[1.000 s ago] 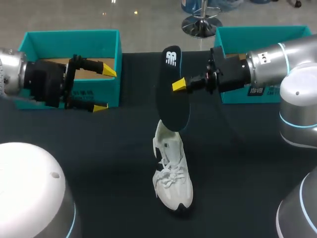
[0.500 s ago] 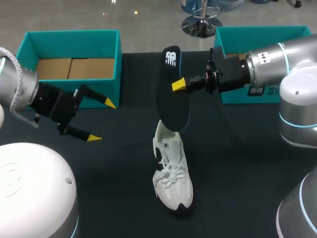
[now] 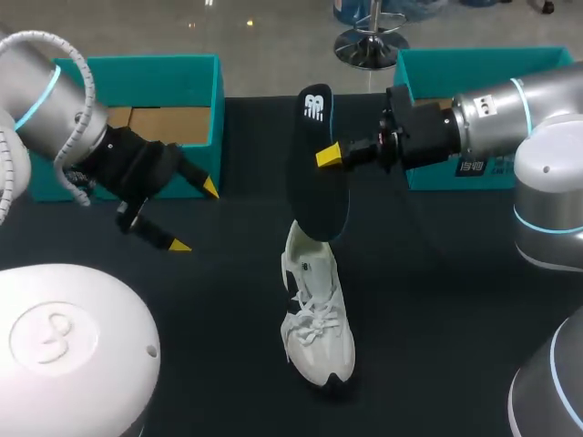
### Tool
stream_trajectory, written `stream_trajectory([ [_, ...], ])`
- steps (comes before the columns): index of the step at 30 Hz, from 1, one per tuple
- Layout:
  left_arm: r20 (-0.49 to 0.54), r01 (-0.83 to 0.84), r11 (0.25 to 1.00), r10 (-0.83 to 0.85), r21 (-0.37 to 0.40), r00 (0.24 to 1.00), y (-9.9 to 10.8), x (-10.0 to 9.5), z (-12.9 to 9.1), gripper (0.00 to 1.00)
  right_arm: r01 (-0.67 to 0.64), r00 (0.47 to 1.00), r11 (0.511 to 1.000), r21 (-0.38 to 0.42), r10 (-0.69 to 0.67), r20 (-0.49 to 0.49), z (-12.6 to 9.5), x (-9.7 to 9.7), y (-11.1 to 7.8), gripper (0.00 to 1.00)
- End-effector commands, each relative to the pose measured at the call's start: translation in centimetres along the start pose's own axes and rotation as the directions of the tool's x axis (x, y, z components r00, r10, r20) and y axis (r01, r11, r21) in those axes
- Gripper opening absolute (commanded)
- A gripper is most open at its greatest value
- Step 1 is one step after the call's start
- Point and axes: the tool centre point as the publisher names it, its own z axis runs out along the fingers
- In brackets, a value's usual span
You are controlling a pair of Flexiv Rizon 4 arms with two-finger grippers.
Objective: Take the shoe out of the shoebox, open the shoe tongue, remove and reinsert the insole, then place the shoe into the shoebox
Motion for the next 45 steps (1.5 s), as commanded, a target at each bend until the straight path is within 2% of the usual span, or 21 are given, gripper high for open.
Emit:
stream_trajectory([
  [1,-0.192,0.099,0.994,-0.108,-0.054,0.975,0.4,-1.0,0.1,1.00,0.000,1.000,1.000,-0.001,0.000,0.000,0.2,0.0,0.0,0.00],
  [5,-0.222,0.157,0.984,-0.171,-0.080,0.960,2.2,-0.6,0.5,1.00,0.000,1.000,1.000,-0.001,0.000,0.000,0.2,0.0,0.0,0.00],
  [10,-0.260,0.163,0.986,-0.166,-0.033,0.951,4.3,0.3,0.8,1.00,0.000,1.000,1.000,-0.001,0.000,0.000,0.2,0.0,0.0,0.00],
  [15,-0.265,0.201,0.979,-0.205,-0.040,0.942,5.0,0.6,0.7,1.00,0.000,1.000,1.000,-0.001,0.000,0.000,0.2,0.0,0.0,0.00],
  [25,-0.249,0.313,0.937,-0.343,-0.153,0.906,5.3,1.6,-0.2,1.00,0.000,1.000,1.000,-0.001,0.000,0.000,0.2,0.0,0.0,0.00],
  [29,-0.259,0.342,0.923,-0.378,-0.176,0.889,6.1,2.5,-0.3,1.00,0.000,1.000,1.000,-0.001,0.000,0.000,0.2,0.0,0.0,0.00],
  [31,-0.239,0.381,0.898,-0.429,-0.222,0.871,6.5,2.8,-0.1,1.00,0.000,1.000,1.000,-0.001,0.000,0.000,0.2,0.0,0.0,0.00],
  [33,-0.234,0.385,0.894,-0.435,-0.231,0.870,6.8,2.9,0.0,1.00,0.000,1.000,1.000,-0.001,0.000,0.000,0.2,0.0,0.0,0.00],
  [45,-0.234,0.385,0.894,-0.435,-0.231,0.870,6.8,2.9,0.0,1.00,0.073,0.995,0.996,-0.048,-0.069,0.075,0.7,-3.9,4.3,0.00],
])
